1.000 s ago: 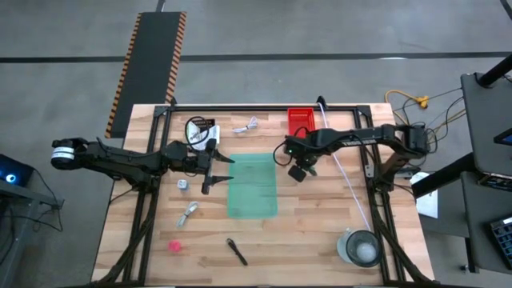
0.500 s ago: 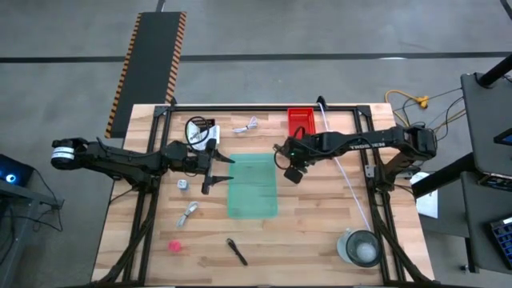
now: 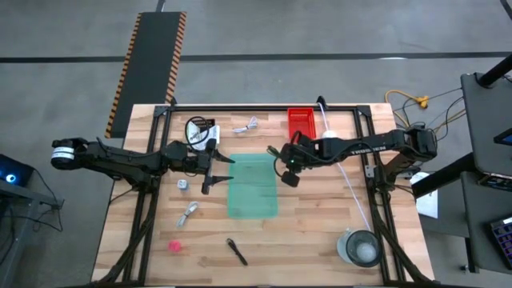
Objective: Pick and place items into bin
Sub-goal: Put the green charger cable into the blue bin
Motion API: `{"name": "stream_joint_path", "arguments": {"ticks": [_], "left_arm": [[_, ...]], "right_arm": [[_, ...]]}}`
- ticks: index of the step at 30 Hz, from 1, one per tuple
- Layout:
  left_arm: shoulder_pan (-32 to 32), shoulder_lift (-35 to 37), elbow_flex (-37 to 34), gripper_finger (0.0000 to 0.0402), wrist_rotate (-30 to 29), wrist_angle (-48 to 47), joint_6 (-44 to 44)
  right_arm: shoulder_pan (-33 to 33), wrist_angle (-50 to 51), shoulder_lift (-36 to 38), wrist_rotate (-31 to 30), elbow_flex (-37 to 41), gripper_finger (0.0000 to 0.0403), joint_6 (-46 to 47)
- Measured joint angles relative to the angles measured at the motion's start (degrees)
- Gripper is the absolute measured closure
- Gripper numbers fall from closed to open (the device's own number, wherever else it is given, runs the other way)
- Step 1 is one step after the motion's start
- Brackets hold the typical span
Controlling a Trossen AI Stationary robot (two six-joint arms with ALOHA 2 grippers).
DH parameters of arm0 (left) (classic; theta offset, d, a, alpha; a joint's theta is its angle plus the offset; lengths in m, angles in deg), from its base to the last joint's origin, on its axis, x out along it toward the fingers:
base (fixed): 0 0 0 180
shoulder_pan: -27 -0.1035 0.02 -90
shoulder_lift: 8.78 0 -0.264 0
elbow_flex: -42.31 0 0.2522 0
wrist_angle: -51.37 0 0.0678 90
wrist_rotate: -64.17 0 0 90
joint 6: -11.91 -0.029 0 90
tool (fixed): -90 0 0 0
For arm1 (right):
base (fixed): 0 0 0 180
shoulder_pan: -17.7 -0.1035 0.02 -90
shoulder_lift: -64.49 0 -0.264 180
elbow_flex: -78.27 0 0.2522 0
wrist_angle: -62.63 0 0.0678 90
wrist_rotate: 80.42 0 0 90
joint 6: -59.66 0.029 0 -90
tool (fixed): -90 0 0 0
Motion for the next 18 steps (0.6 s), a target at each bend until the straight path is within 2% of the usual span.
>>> {"name": "stream_joint_path", "arguments": {"ticks": [18], "left_arm": [[-0.01, 0.0, 0.0, 0.0164, 0.0, -0.02, 0.22]], "right_arm": [[-5.07, -16.15, 0.06, 0.02, 0.04, 0.0372, -9.92]]}}
